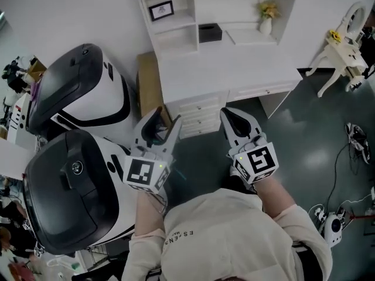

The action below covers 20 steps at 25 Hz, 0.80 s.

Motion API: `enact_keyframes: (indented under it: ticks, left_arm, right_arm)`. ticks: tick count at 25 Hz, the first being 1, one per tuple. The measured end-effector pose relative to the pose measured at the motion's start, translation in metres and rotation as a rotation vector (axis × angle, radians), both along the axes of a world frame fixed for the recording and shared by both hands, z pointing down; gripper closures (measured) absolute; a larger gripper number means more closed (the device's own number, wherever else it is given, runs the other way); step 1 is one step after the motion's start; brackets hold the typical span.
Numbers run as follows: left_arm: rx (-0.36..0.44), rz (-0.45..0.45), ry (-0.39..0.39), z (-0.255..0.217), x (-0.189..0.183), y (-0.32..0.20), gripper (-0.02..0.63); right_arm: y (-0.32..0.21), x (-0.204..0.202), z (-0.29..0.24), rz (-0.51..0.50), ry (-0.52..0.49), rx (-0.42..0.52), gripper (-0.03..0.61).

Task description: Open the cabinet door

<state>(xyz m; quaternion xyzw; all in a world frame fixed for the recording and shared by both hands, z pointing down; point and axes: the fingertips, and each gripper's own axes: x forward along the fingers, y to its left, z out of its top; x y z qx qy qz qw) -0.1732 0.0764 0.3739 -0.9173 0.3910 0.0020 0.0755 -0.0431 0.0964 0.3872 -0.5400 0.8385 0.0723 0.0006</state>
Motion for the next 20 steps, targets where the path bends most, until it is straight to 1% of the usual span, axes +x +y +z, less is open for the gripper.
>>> enact_keyframes:
  ticks: [3, 8, 12, 15, 17, 20]
  left_arm:
    - [-0.007, -0.043, 0.003, -0.003, 0.03, -0.03, 0.416]
    - [0.009, -0.12, 0.031, -0.014, 0.084, -0.08, 0.416]
    - [0.005, -0.149, 0.083, -0.021, 0.135, -0.121, 0.417]
    - [0.015, -0.161, 0.072, -0.026, 0.17, -0.146, 0.417]
    - [0.022, -0.178, 0.061, -0.03, 0.185, -0.161, 0.417]
    - [0.027, -0.191, 0.063, -0.036, 0.198, -0.184, 0.417]
  right_arm:
    - [-0.036, 0.03, -0.007, -0.055, 0.009, 0.006, 0.565]
    - [-0.094, 0.089, -0.007, -0.119, 0.064, 0.028, 0.565]
    - [-0.132, 0.142, -0.011, -0.167, 0.081, 0.025, 0.565]
    - [-0.159, 0.178, -0.018, -0.189, 0.089, 0.024, 0.565]
    - [-0.178, 0.194, -0.022, -0.204, 0.094, 0.02, 0.564]
    - [-0.206, 0.205, -0.025, -0.23, 0.079, -0.001, 0.565]
